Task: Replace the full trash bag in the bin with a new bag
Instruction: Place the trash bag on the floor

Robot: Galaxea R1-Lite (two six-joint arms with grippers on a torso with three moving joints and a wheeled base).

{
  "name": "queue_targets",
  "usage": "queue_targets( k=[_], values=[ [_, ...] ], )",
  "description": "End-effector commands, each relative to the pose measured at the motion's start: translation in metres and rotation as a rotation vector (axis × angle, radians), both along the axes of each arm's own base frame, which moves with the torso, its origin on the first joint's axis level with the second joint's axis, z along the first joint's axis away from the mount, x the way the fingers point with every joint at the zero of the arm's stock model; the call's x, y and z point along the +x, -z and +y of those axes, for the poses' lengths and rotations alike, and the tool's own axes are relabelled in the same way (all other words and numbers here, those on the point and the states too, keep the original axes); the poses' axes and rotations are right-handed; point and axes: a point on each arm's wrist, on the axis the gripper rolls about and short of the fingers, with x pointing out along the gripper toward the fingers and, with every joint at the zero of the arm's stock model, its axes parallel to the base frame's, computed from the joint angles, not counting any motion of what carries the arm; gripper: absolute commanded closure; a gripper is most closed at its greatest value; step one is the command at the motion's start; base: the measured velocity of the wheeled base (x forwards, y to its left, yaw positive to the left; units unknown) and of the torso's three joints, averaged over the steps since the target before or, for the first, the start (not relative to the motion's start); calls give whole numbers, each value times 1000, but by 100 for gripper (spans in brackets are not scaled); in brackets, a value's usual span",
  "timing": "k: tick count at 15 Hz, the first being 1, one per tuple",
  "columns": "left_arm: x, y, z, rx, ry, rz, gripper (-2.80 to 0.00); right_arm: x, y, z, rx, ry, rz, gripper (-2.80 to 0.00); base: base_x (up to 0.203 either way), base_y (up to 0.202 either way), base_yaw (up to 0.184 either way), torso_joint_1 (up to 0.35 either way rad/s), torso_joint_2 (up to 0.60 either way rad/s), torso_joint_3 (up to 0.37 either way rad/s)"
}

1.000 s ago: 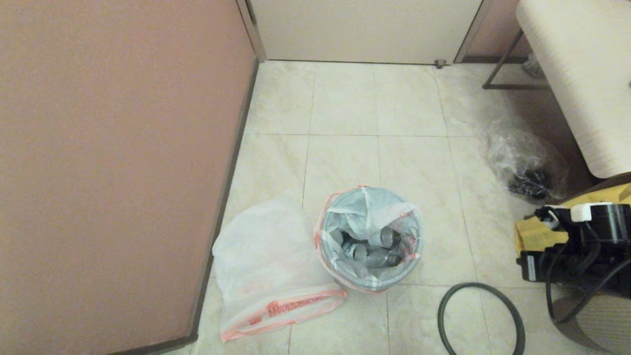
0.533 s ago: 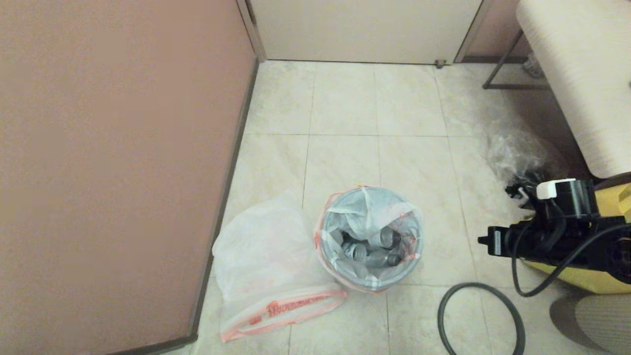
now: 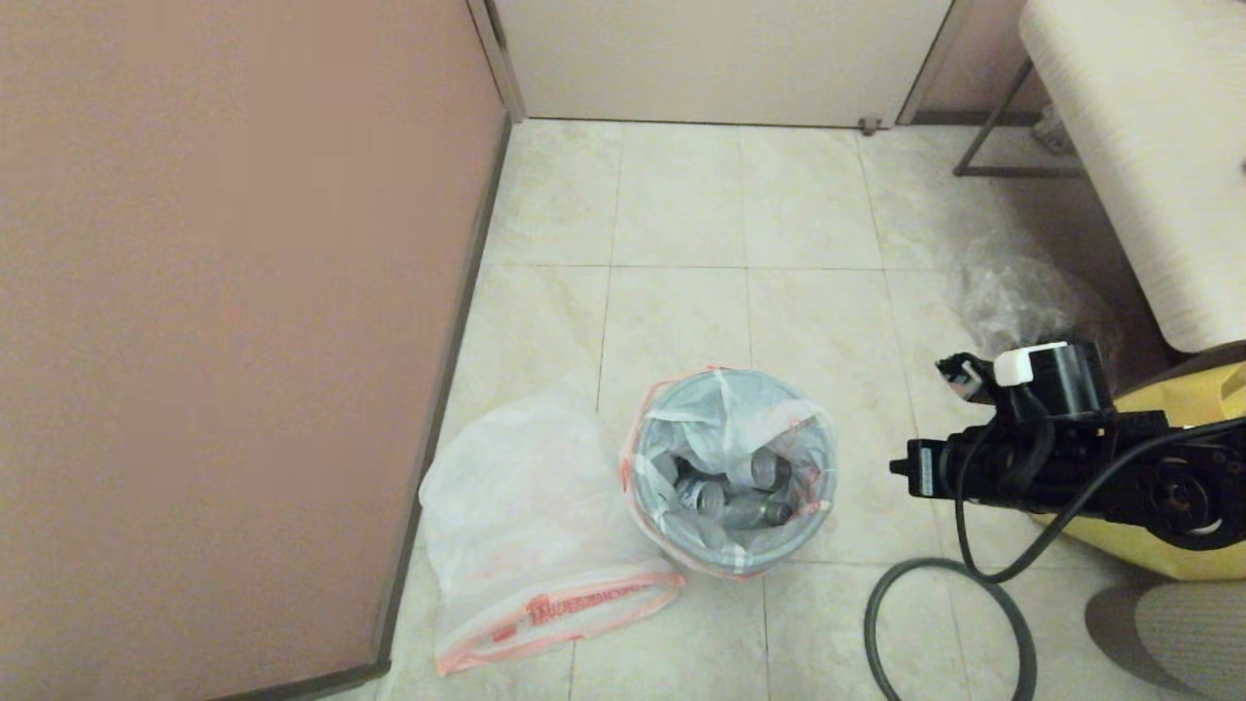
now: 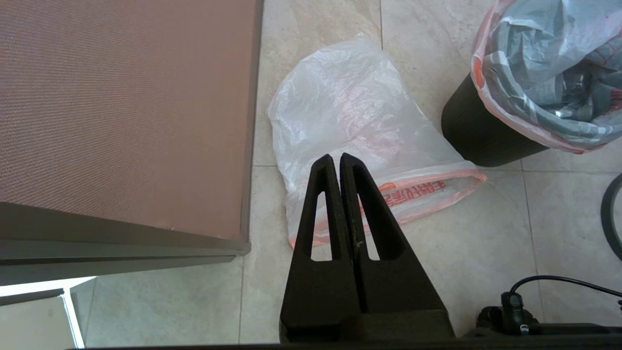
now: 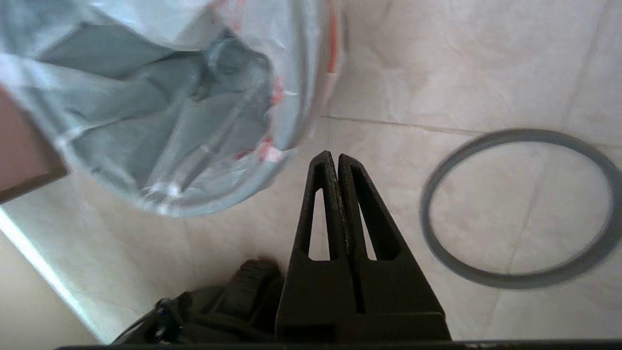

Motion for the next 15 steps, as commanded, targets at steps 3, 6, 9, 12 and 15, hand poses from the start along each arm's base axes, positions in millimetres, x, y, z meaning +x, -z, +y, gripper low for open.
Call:
queue_targets(
  k=[3,6,9,12,15],
  values=[
    [0,0,0,0,0,1,0,23,16,-5,12,113,88,0,0,0,0,0,0,0],
    [0,0,0,0,0,2,0,20,19,28,187,194,221,0,0,0,0,0,0,0],
    [0,0,0,0,0,1,0,37,34,38,160,195,295,0,0,0,0,0,0,0],
    [0,0,0,0,0,2,0,48,41,41,153,203,311,0,0,0,0,0,0,0],
    [0,0,0,0,0,2,0,50,39,46,151,185,302,0,0,0,0,0,0,0]
  ],
)
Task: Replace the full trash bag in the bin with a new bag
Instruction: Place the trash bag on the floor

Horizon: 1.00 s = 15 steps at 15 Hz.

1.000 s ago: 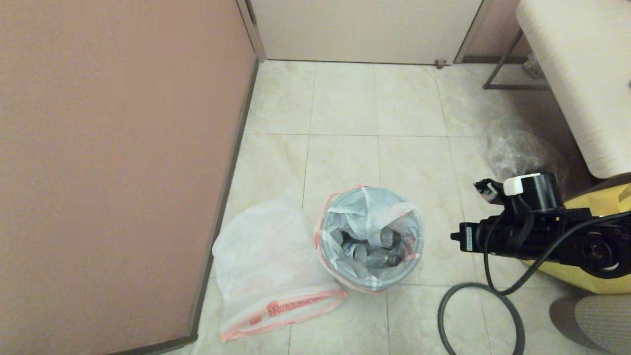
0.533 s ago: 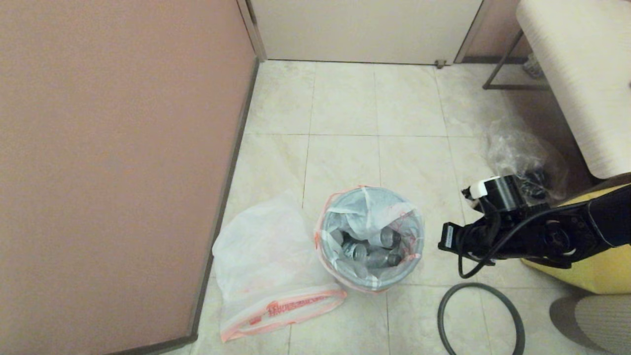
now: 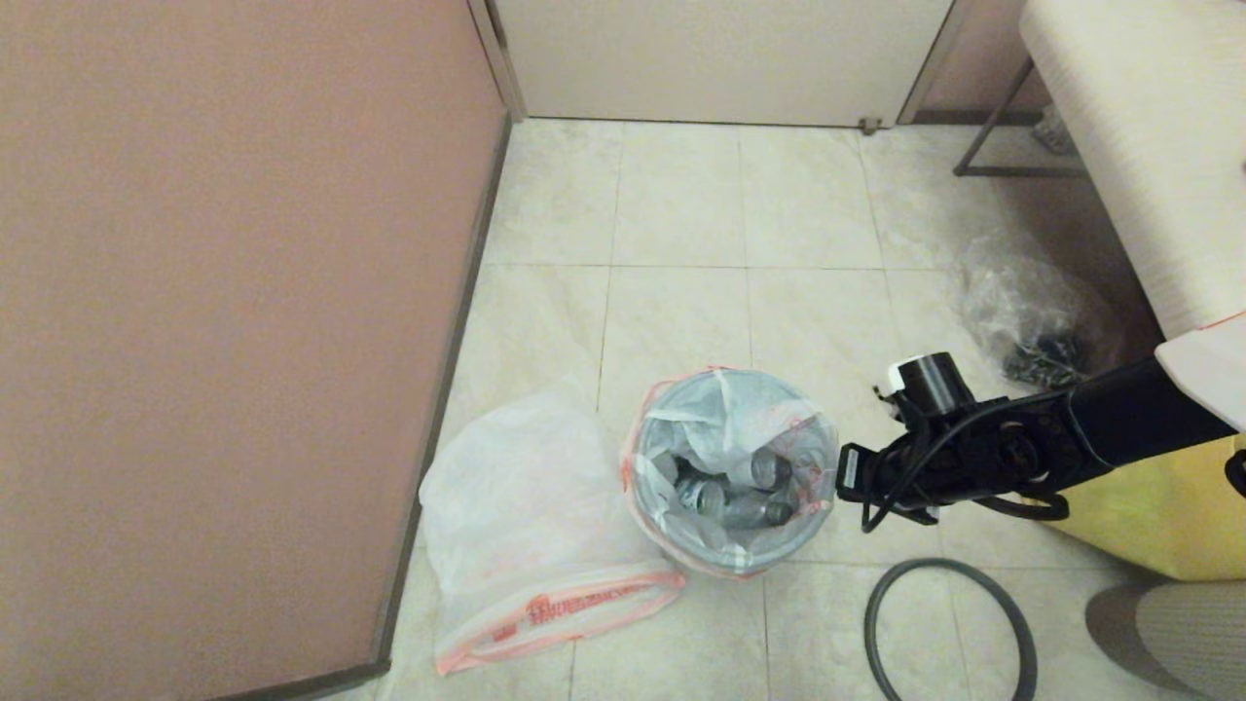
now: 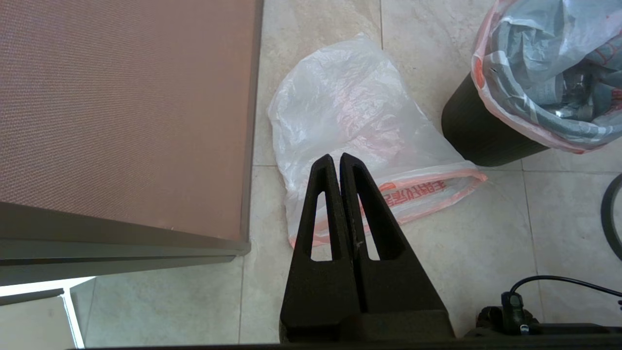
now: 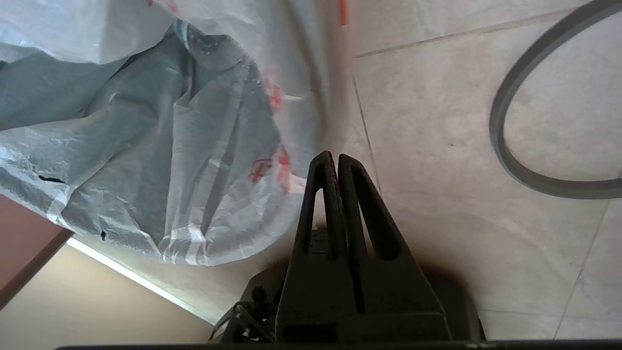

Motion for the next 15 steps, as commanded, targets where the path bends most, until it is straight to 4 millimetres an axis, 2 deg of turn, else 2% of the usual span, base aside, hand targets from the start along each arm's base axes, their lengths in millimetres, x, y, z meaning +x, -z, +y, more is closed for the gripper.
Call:
queue_targets(
  k=[1,3,5,10,14,15],
  values=[
    [0,0,0,0,0,2,0,2,7,7,-11,-15,13,0,0,0,0,0,0,0],
    [0,0,0,0,0,1,0,11,24,16,-79,0,19,0,0,0,0,0,0,0],
    [0,0,0,0,0,2,0,23,25,21,-113,18,-13,0,0,0,0,0,0,0],
    [0,0,0,0,0,1,0,56,-10,30,-92,11,-134,0,0,0,0,0,0,0],
    [0,0,0,0,0,2,0,97,-42,43,-76,-10,-274,0,0,0,0,0,0,0],
    [0,0,0,0,0,2,0,106,-44,47,-88,-48,-310,0,0,0,0,0,0,0]
  ],
)
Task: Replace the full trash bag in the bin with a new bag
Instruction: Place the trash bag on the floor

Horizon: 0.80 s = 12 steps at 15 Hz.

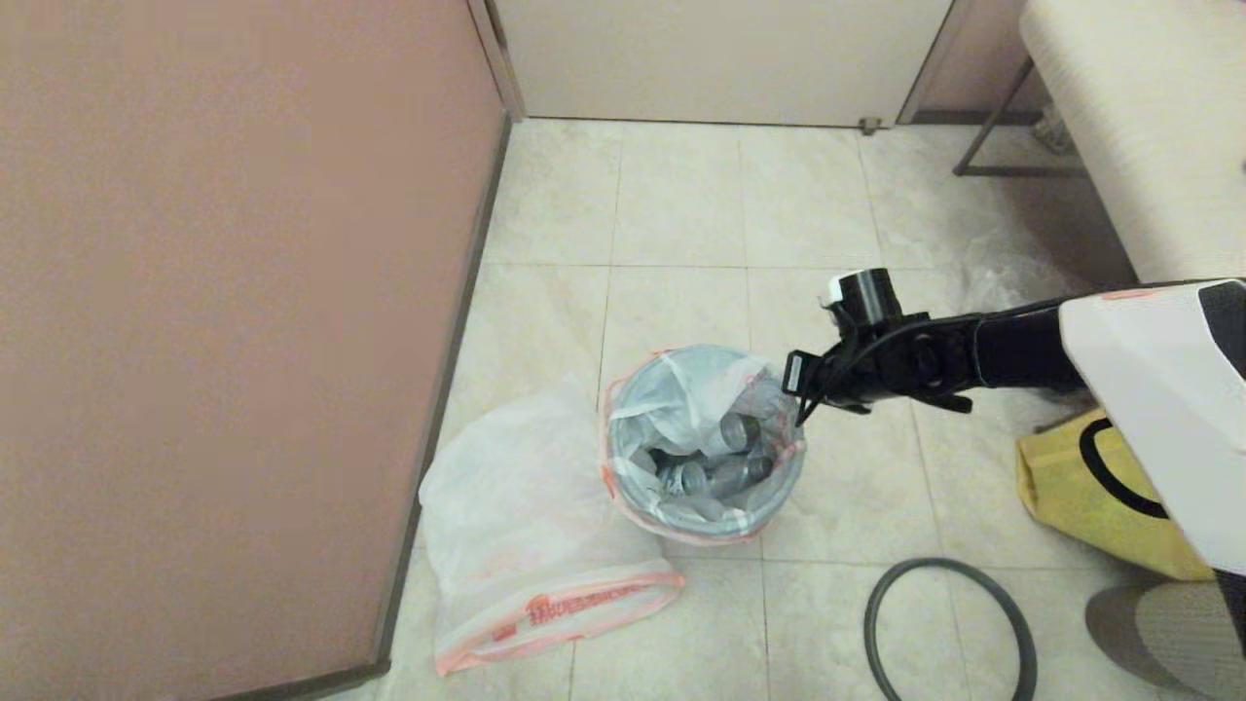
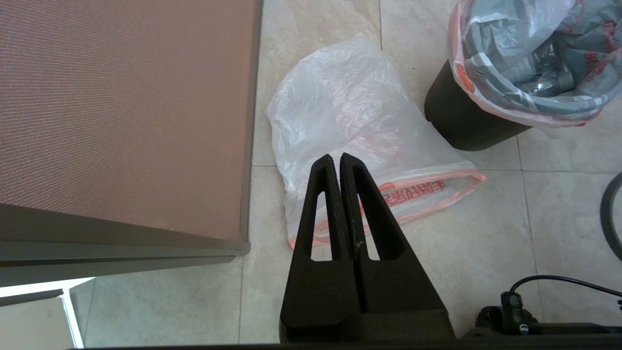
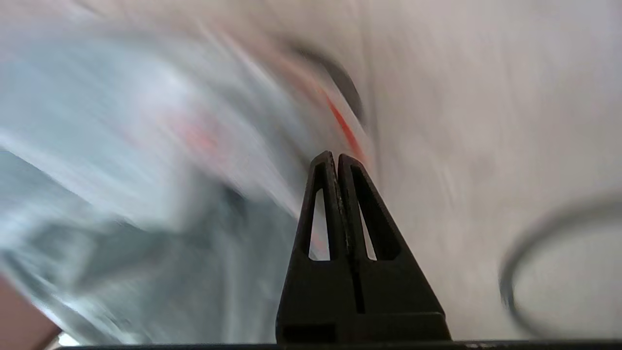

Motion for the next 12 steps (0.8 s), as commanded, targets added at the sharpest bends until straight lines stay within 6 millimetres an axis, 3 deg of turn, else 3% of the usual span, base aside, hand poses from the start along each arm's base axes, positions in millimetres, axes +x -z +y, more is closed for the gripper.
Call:
queue_targets(
  k=[1,3,6,9,12],
  values=[
    [0,0,0,0,0,1,0,18,10,13,-52,-82,-61,0,0,0,0,0,0,0],
    [0,0,0,0,0,1,0,11,5,18,-63,-112,-64,0,0,0,0,0,0,0],
    [0,0,0,0,0,2,0,-32,-27,3,-18,-44,67,0,0,0,0,0,0,0],
    [0,0,0,0,0,2,0,-83,-26,-10,-20,6,239,0,0,0,0,0,0,0],
    [0,0,0,0,0,2,0,-112,-4,-5,-55,0,359,0,0,0,0,0,0,0]
  ],
)
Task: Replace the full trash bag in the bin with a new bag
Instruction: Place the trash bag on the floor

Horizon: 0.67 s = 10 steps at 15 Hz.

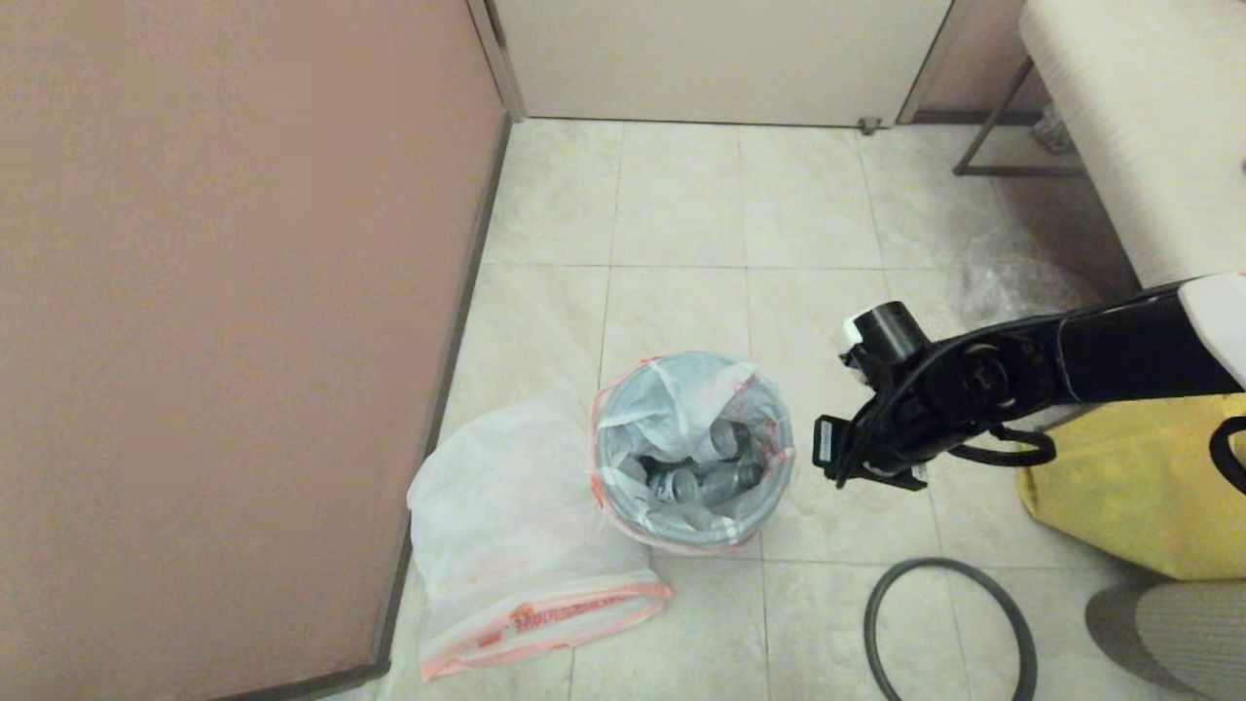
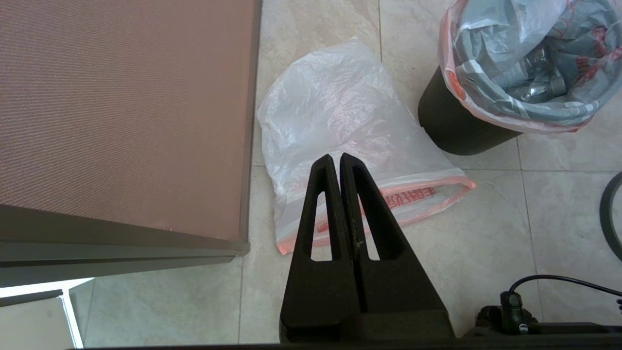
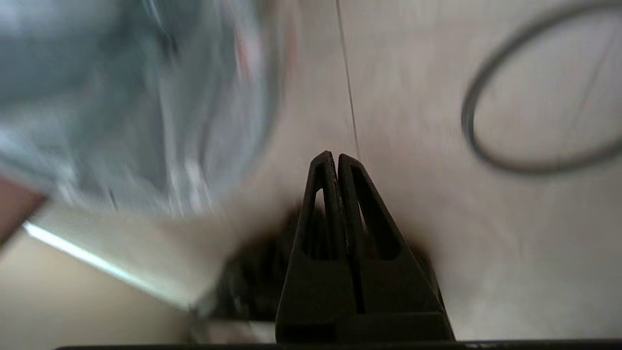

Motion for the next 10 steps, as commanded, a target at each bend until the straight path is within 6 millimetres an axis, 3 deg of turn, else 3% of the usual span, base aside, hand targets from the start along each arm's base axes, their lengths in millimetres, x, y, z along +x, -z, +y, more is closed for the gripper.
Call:
queue_targets(
  k=[1,6,10],
  values=[
    [0,0,0,0,-1,2,0,-16,7,4,-20,-11,40,0,0,0,0,0,0,0],
    [0,0,0,0,-1,1,0,-6,60,35,-39,-34,91,0,0,0,0,0,0,0],
    [0,0,0,0,-1,2,0,-11,76,69,-31,-113,70,0,0,0,0,0,0,0]
  ],
)
